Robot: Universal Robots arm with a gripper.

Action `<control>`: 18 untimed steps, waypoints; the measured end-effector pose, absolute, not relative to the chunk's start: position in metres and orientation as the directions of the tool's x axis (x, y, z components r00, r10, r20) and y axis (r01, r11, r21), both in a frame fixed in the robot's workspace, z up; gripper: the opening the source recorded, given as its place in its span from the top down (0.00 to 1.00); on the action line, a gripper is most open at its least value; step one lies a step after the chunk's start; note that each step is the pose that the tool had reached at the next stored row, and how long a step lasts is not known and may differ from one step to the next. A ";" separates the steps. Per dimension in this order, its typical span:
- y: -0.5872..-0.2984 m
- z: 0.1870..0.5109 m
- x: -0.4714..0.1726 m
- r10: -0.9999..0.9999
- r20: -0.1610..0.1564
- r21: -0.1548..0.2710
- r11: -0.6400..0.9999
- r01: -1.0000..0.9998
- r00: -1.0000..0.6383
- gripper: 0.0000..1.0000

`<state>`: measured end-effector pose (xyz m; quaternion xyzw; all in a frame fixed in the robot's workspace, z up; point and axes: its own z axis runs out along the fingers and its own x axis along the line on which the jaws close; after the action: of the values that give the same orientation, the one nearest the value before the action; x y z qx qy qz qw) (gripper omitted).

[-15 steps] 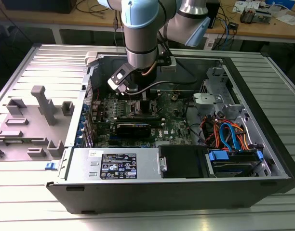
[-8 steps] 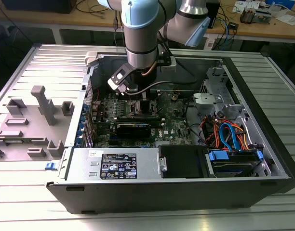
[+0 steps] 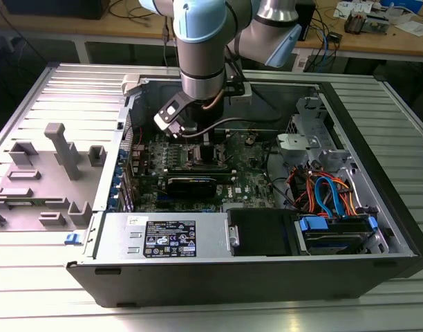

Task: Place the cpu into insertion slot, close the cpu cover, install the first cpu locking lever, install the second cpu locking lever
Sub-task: 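Place the cpu into insertion slot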

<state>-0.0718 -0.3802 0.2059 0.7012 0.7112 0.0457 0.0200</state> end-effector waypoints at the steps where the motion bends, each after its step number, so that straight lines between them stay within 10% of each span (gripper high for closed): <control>1: -0.381 0.206 -0.072 0.999 0.035 0.093 0.012 0.996 -0.016 0.46; 18: -0.381 0.199 -0.072 0.999 0.035 0.093 0.009 0.996 -0.012 0.46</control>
<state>-0.0725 -0.3810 0.1986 0.7025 0.7100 0.0452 0.0202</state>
